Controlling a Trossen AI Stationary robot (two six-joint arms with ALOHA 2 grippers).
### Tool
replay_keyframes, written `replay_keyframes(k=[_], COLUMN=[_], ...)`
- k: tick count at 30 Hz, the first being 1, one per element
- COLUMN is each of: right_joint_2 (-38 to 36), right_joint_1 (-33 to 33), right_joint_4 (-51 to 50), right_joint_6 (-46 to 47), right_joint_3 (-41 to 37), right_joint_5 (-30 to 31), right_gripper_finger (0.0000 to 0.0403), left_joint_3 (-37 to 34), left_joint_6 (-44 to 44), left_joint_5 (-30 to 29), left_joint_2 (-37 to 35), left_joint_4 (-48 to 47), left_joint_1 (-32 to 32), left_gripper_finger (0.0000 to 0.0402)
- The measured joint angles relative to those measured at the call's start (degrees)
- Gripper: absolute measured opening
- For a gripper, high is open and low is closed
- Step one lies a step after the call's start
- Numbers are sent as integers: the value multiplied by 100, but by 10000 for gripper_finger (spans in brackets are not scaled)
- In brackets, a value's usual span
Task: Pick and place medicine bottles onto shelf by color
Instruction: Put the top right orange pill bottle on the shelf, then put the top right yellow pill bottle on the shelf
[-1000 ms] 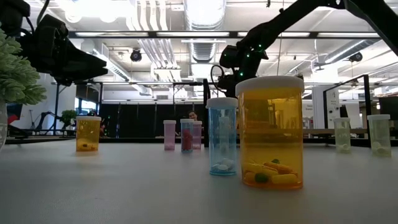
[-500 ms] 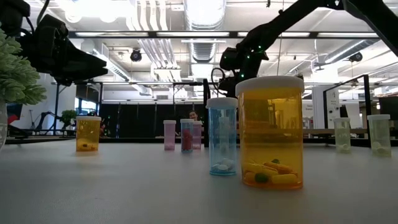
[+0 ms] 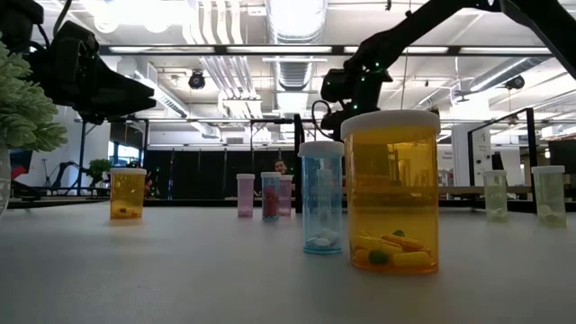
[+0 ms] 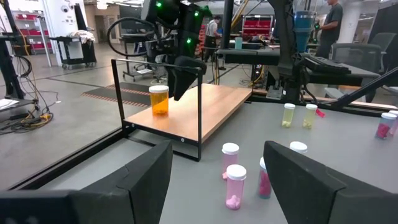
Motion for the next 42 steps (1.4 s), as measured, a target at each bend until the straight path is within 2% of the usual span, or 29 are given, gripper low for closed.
replay_keyframes(k=[10, 14, 19, 25, 30, 36, 42], right_joint_2=[-409, -849, -1718, -2853, -3433, -3562, -3484], right_joint_1=[112, 328, 676, 1529, 2484, 3405, 3713], right_joint_4=[-1217, -1228, -982, -566, -549, -547, -595], right_joint_6=[1125, 1711, 2638, 4258, 5866, 7114, 7825], right_joint_3=[-155, -625, -1576, -2951, -3723, -4098, -4311], right_joint_5=[-5, -10, 101, 398, 708, 1023, 1094], right_gripper_finger=[302, 302, 302, 302, 302, 302, 302], left_joint_3=[0, 0, 0, 0, 0, 0, 0], left_joint_6=[0, -1, 0, 0, 0, -2, -1], left_joint_5=[0, 0, 0, 0, 0, 0, 0], left_joint_2=[0, 0, 0, 0, 0, 0, 0], left_joint_4=[-2, -2, -1, 0, 0, 0, 0], left_joint_1=[0, -1, 0, -2, 0, 0, 0], left_gripper_finger=[238, 238, 238, 238, 238, 238, 238])
